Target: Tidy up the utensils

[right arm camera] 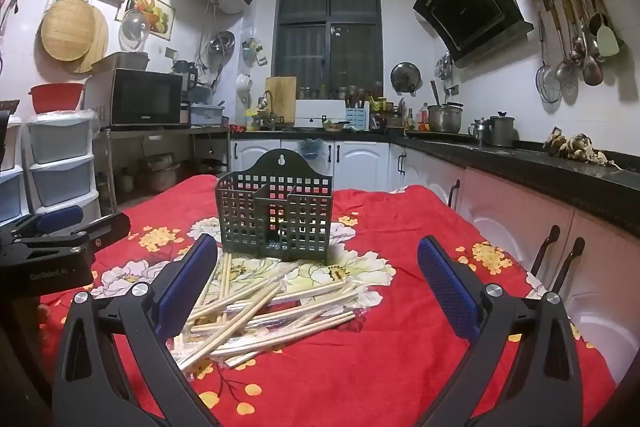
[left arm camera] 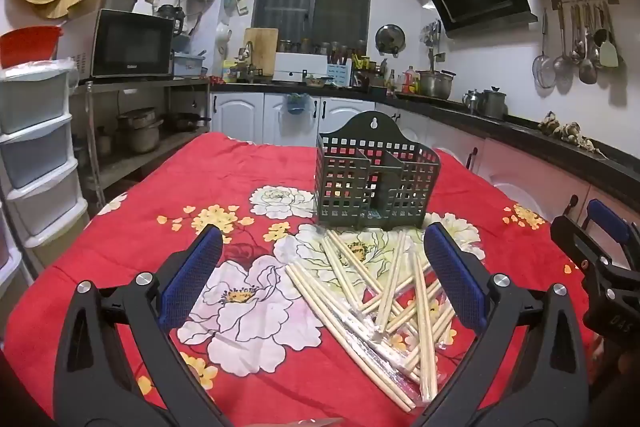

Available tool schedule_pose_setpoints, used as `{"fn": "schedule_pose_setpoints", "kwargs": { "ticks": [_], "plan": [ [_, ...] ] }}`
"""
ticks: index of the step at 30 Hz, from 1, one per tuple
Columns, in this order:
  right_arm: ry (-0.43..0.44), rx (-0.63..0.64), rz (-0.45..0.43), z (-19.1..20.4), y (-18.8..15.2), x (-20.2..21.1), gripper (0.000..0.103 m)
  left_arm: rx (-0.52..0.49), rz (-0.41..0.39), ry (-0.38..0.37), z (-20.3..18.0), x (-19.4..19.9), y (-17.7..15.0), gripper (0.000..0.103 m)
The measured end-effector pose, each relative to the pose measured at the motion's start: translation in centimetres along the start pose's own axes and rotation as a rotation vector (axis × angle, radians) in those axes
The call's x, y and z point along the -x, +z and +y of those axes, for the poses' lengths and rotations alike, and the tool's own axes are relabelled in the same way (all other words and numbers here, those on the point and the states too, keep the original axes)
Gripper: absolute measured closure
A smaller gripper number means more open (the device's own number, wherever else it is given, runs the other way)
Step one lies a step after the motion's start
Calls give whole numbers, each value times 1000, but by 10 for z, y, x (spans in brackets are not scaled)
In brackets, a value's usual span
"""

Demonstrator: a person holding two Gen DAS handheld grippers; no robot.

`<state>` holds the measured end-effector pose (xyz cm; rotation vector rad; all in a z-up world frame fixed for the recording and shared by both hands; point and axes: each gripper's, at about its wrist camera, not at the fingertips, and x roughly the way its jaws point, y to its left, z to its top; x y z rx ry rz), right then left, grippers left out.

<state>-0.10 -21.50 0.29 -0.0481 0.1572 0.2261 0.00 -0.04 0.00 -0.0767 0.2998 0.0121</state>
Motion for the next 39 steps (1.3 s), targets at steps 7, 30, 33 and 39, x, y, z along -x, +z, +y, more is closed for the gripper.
{"fn": "schedule_pose_setpoints", "kwargs": {
  "ticks": [7, 30, 33, 39],
  "plan": [
    [-4, -3, -3, 0, -1, 0, 6, 11, -6, -1, 0, 0, 1, 10],
    [-18, -15, 0, -6, -1, -1, 6, 14, 4, -5, -4, -4, 0, 10],
    [-21, -16, -2, -5, -2, -1, 6, 14, 7, -6, -5, -4, 1, 10],
    [-21, -16, -3, -6, -1, 0, 6, 15, 5, -6, -5, -5, -2, 10]
  ]
}}
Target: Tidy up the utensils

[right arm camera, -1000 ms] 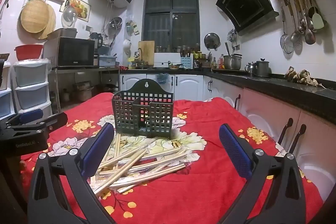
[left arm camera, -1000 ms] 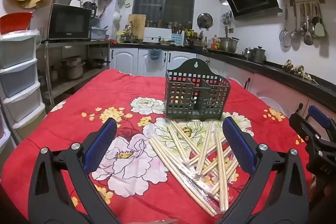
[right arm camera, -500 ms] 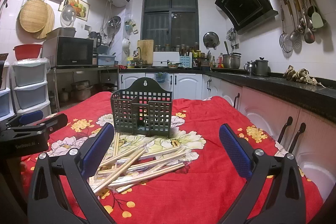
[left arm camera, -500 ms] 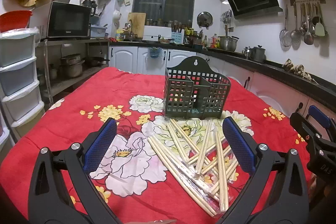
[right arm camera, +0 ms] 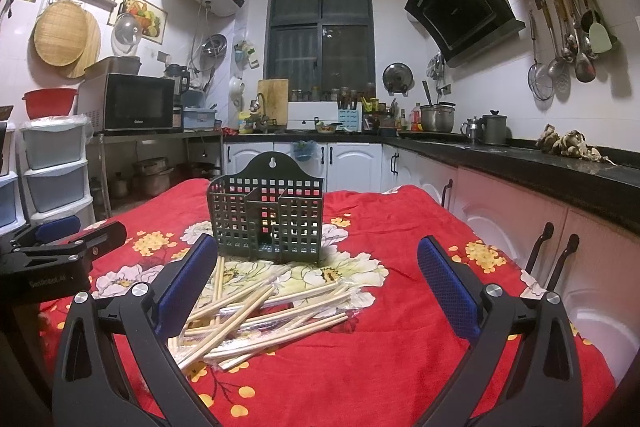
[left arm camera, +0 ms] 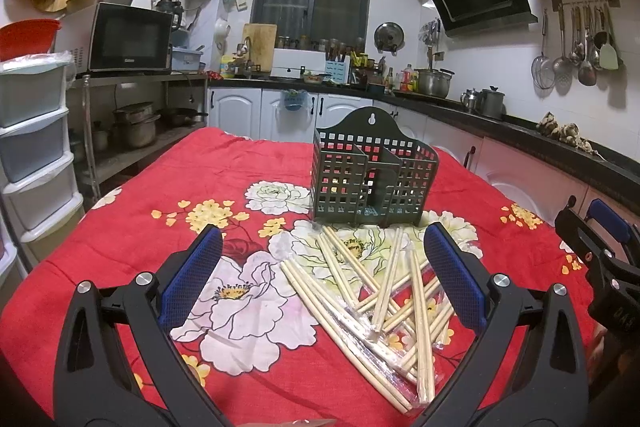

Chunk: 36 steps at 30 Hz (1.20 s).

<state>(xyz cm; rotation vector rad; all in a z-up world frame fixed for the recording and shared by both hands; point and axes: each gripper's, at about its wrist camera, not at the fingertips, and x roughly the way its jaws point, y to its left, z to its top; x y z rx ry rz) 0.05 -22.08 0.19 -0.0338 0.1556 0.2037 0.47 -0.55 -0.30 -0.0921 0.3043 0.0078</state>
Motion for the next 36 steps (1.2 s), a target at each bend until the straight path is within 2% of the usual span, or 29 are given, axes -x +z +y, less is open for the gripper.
{"fn": "schedule_pose_setpoints", "kwargs": {
  "ticks": [12, 36],
  "plan": [
    [-2, -4, -4, -3, 1, 1, 6, -1, 4, -1, 0, 0, 0, 10],
    [8, 14, 0, -5, 7, -5, 6, -3, 12, -48, 2, -4, 0, 10]
  ]
}}
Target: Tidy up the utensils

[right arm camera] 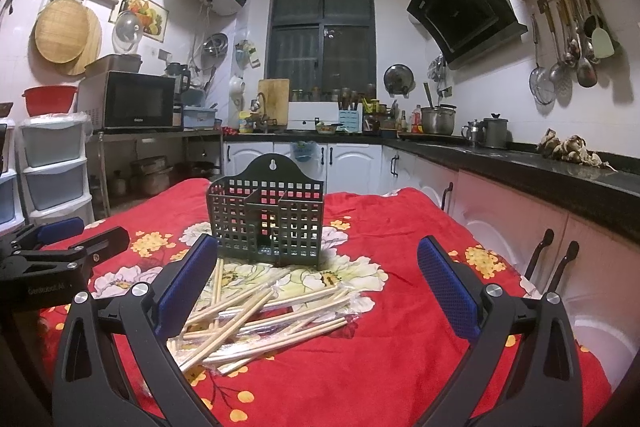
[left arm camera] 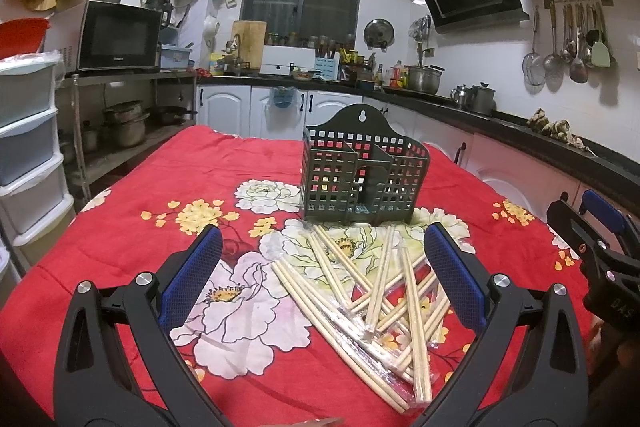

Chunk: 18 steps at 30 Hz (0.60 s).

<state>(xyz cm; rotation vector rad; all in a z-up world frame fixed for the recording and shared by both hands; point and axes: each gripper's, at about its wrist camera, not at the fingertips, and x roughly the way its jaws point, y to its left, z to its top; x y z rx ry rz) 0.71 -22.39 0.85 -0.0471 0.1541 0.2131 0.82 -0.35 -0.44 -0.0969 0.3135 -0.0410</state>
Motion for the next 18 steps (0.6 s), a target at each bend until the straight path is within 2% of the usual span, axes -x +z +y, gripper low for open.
{"fn": "schedule_pose_setpoints", "kwargs": {
  "ticks": [9, 18],
  "plan": [
    [58, 34, 41, 17, 4, -13, 6, 25, 20, 19, 18, -4, 6, 10],
    [144, 76, 111, 36, 14, -31, 6, 57, 74, 101, 48, -12, 24, 10]
  ]
}}
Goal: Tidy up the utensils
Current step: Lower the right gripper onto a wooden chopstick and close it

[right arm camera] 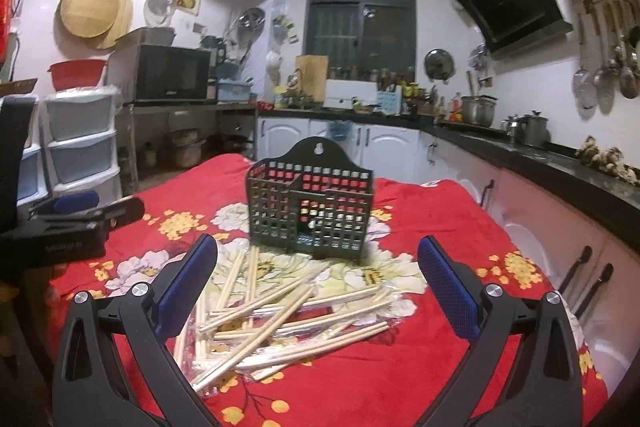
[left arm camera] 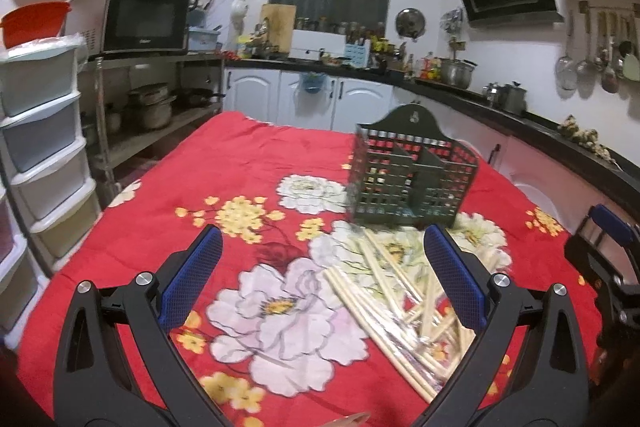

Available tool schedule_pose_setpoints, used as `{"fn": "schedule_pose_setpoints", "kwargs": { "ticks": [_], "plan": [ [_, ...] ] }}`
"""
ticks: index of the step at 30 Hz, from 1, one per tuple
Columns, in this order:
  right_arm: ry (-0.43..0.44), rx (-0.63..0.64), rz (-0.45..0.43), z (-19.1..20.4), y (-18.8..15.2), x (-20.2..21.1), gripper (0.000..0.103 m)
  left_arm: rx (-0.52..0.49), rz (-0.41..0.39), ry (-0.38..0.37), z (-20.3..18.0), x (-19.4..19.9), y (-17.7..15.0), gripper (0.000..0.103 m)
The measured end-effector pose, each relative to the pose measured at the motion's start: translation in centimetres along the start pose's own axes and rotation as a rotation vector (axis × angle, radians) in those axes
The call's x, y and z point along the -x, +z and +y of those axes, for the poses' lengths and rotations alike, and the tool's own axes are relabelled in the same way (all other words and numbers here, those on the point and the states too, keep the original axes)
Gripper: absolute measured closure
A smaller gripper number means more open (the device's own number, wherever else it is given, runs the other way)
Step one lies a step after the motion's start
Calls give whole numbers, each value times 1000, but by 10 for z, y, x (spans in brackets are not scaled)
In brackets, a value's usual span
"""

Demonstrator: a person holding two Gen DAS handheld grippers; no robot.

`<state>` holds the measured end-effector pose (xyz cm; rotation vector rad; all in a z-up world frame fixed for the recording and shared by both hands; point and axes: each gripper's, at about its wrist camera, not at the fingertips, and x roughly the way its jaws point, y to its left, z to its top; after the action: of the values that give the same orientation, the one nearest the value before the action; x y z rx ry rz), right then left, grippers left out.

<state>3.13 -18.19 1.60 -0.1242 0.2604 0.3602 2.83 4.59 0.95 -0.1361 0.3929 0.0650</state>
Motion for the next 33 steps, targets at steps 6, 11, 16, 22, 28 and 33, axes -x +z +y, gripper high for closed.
{"fn": "schedule_pose_setpoints", "kwargs": {
  "ticks": [6, 11, 16, 22, 28, 33],
  "plan": [
    [76, 9, 72, 3, 10, -19, 6, 0, 33, 51, 14, -11, 18, 10],
    [116, 5, 143, 3, 21, -41, 6, 15, 53, 34, 21, -19, 28, 10],
    [127, 7, 202, 2, 27, -66, 6, 22, 110, 10, 24, -36, 39, 10],
    [136, 2, 257, -6, 29, -91, 6, 85, 226, -65, 37, -67, 43, 10],
    [146, 6, 334, -12, 21, -115, 20, 120, 341, -145, 47, -106, 43, 20],
    [165, -9, 401, -18, 10, -130, 34, 134, 440, -216, 50, -133, 40, 44]
  ]
}}
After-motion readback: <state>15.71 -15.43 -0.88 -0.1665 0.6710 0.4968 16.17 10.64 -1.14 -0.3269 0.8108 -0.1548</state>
